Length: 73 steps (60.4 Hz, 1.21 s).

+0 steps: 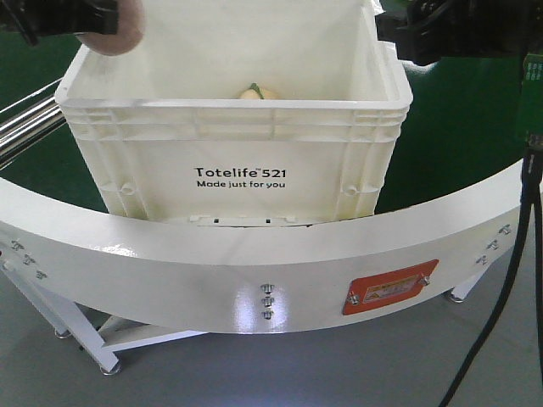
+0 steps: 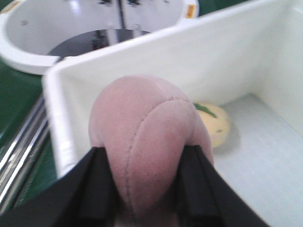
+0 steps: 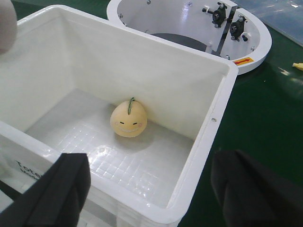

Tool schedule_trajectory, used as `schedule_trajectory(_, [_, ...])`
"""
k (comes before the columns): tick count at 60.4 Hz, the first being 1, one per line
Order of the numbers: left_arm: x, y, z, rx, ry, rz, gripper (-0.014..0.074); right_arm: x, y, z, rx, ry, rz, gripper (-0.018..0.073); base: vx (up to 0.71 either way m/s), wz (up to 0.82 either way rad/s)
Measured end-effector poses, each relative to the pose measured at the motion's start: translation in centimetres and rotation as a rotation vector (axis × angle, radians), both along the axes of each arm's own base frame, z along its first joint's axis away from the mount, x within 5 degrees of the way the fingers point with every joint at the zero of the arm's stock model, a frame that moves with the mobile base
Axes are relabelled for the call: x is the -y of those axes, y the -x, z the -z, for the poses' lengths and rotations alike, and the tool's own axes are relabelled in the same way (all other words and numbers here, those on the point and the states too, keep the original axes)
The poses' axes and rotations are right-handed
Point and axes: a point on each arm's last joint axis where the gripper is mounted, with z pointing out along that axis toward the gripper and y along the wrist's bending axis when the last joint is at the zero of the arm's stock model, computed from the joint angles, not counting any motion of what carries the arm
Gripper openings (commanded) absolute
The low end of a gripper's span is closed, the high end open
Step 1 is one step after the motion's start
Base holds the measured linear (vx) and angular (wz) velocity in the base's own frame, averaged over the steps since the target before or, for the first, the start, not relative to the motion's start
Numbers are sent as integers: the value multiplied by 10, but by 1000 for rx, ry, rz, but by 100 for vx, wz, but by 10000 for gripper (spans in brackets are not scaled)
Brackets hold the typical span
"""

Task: Place moving items into box and shelve
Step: 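Grasp the pink plush ball with the left gripper and lift it, then move the pink ball over the tote and release it inside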

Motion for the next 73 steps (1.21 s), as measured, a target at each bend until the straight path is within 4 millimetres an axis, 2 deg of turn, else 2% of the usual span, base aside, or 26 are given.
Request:
schedule_trajectory(5, [13,0,4,-7,-9,45,659,-2,-4,4,-14,6,0,573,0,0])
schedule_trajectory(10, [19,0,7,-13,-12,63,735,-4,-10,10,-39,18,0,573,0,0])
schedule_trajectory(17, [21,0,6,-35,-12,70,725,-8,-19,21,-90,36,16,573,0,0])
schedule_trajectory(23, [19,-2,-5,-71,-29,49,712,-9,-32,24,-139,38,79,573,0,0])
schedule_trajectory(31, [11,-11,-21,-157,-71,-64,701,-10,-53,20,-195,52,187,573,0,0])
schedule_trajectory(38, [6,-21,-24,-249,-110,-156,701,-13,-73,22,-261,63,263,573,0,0])
schedule_trajectory(49, [3,-45,-13,-362,-108,-233,699,-6,-108,28,-365,21,355,573,0,0])
schedule_trajectory(60, [-8,-65,4,-436,-94,-292,694,2,-133,33,-413,-6,378,573,0,0])
schedule_trajectory(73, [-9,-77,29,-512,-119,-302,684,-6,-158,54,-482,26,380,573,0,0])
